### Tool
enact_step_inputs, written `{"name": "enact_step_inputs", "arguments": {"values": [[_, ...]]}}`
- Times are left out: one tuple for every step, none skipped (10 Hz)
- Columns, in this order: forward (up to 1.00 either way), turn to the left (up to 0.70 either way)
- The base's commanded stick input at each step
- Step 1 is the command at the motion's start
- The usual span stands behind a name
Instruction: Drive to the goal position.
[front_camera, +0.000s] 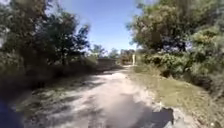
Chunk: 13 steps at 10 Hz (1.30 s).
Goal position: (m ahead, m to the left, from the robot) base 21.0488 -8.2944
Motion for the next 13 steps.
{"name": "enact_step_inputs", "arguments": {"values": [[0.7, 0.0], [0.7, 0.0], [0.7, 0.0], [0.7, 0.0], [0.7, 0.0], [0.7, 0.0], [0.7, 0.0], [0.7, 0.0], [0.7, 0.0], [0.7, 0.0], [0.7, 0.0], [0.7, 0.0], [0.7, 0.0]]}}
